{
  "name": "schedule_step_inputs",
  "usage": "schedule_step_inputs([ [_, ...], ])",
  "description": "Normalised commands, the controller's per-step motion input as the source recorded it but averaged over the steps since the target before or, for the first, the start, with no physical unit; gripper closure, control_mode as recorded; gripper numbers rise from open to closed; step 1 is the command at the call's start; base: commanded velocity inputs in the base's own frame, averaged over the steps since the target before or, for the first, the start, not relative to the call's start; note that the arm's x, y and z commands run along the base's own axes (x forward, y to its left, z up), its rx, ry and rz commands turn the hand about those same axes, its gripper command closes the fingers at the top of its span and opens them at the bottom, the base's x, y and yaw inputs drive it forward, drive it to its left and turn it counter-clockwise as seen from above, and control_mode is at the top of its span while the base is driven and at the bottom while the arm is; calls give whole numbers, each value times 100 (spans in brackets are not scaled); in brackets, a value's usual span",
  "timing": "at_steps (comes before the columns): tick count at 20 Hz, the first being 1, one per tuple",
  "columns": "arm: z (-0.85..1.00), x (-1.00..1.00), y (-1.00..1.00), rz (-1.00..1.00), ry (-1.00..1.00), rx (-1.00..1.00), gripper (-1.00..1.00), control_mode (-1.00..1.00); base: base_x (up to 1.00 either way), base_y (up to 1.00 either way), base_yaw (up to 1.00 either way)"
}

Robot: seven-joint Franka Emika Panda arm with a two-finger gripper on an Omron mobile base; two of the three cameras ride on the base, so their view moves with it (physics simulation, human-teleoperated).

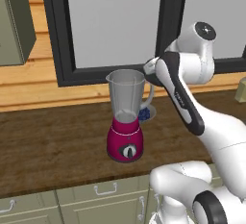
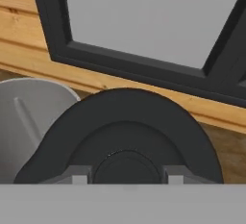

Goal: Close the lid blender by securely placing the lid on top.

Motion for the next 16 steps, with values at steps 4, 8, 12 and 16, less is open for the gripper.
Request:
schedule_step_inputs([
  [4, 22, 0, 50, 7, -3, 0, 100, -100, 0, 0, 0],
  [8, 35, 0, 47, 5, 0, 0, 100, -100, 0, 0, 0],
  [12, 35, 0, 50, 4, 0, 0, 100, -100, 0, 0, 0],
  [16, 22, 0, 50, 1, 0, 0, 100, -100, 0, 0, 0],
])
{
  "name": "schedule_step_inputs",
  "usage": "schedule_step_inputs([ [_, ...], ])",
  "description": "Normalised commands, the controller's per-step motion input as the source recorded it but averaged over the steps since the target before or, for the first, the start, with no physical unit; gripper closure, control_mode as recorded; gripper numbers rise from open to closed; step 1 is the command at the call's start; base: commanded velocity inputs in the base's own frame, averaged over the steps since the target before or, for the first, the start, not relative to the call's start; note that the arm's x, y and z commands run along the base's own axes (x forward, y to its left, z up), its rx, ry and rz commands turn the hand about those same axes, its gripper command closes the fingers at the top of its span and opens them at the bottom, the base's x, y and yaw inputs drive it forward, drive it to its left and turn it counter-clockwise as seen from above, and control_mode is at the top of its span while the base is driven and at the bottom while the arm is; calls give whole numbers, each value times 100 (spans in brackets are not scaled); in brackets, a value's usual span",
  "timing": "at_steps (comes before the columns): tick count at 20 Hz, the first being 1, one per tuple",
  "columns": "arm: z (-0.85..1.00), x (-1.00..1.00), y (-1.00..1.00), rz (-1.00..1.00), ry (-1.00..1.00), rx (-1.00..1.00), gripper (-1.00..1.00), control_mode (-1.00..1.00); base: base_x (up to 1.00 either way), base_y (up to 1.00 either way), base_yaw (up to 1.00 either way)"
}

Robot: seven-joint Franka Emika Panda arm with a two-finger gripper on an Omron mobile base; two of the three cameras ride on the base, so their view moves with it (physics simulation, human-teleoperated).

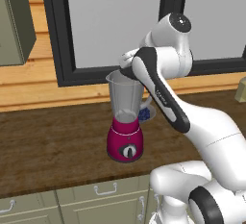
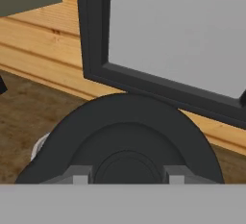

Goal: Close the lid blender by securely placing the lid on top.

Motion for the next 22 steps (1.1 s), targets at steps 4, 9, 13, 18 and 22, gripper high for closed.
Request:
schedule_step_inputs([
  [4, 9, 0, 36, 0, 0, 0, 100, -100, 0, 0, 0],
  [9, 1, 1, 22, -3, 0, 0, 100, -100, 0, 0, 0],
  [13, 0, 11, 22, -2, 0, 0, 100, -100, 0, 0, 0],
  [18, 0, 16, 8, -2, 0, 0, 100, -100, 0, 0, 0],
  [22, 0, 11, 0, -3, 0, 0, 100, -100, 0, 0, 0],
])
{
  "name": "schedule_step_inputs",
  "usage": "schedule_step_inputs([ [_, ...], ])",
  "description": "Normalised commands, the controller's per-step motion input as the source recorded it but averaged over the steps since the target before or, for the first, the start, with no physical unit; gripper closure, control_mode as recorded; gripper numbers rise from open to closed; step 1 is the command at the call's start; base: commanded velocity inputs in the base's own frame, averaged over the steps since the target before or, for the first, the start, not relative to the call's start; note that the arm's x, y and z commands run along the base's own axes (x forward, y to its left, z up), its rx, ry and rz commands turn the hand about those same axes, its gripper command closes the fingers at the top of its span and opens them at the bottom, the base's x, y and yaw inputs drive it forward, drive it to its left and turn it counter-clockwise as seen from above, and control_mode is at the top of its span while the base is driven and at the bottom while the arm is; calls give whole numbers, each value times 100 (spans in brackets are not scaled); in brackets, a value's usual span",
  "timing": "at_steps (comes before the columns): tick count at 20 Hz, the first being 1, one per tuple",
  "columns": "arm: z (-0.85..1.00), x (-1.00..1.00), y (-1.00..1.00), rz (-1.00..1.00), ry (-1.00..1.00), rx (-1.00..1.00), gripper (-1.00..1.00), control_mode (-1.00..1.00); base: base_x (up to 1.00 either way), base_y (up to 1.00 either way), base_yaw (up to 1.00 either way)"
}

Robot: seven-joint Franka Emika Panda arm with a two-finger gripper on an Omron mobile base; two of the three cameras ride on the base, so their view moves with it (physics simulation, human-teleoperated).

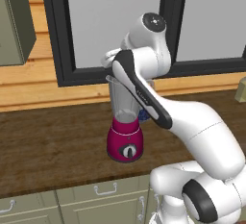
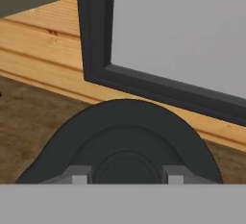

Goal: Close the lid blender by securely placing the lid on top.

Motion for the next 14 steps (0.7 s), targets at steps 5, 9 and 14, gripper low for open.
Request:
schedule_step_inputs([
  [5, 0, 10, 0, -2, 0, 0, 100, -100, 0, 0, 0],
  [9, -1, 12, 0, -1, 0, 0, 100, -100, 0, 0, 0],
  [14, -11, 13, -1, 0, 0, 0, 100, -100, 0, 0, 0],
])
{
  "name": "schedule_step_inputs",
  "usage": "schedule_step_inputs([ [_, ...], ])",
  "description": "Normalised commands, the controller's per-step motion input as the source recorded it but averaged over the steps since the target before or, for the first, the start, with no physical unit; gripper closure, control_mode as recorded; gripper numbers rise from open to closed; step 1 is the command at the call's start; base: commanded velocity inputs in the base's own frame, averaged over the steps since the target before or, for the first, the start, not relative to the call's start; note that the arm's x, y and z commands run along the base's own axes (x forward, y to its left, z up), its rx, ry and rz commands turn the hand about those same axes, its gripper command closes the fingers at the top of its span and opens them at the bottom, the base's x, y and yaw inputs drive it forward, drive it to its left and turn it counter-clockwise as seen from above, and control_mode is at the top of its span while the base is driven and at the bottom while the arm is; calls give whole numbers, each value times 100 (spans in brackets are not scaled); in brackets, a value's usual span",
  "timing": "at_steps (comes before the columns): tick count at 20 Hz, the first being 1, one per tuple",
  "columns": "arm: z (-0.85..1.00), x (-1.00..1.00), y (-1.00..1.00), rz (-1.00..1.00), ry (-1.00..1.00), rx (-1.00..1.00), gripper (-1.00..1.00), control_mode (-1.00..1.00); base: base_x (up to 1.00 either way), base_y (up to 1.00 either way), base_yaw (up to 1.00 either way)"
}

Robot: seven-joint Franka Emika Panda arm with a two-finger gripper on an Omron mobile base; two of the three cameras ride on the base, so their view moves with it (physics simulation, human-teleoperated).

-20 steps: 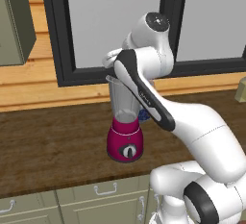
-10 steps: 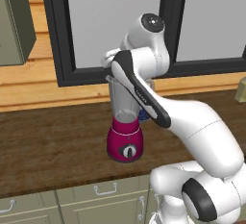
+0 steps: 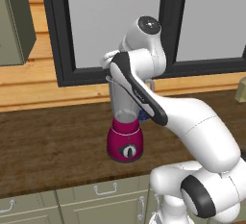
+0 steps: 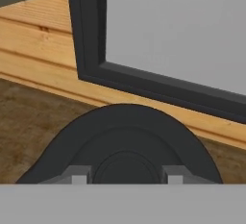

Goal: Close the lid blender by securely placing the lid on top.

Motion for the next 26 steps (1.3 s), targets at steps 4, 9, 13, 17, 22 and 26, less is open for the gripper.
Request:
schedule_step_inputs([
  [4, -15, 8, -2, 0, 0, 0, 100, -100, 0, 0, 0],
  [9, -8, 12, 0, 0, 0, 0, 100, -100, 0, 0, 0],
  [13, -1, 19, -3, -1, 0, 0, 100, -100, 0, 0, 0],
  [17, -4, 4, -12, -2, 0, 0, 100, -100, 0, 0, 0],
  [22, 0, -2, -19, -3, 0, 0, 100, -100, 0, 0, 0],
  [26, 0, -20, -17, -3, 0, 0, 100, -100, 0, 0, 0],
])
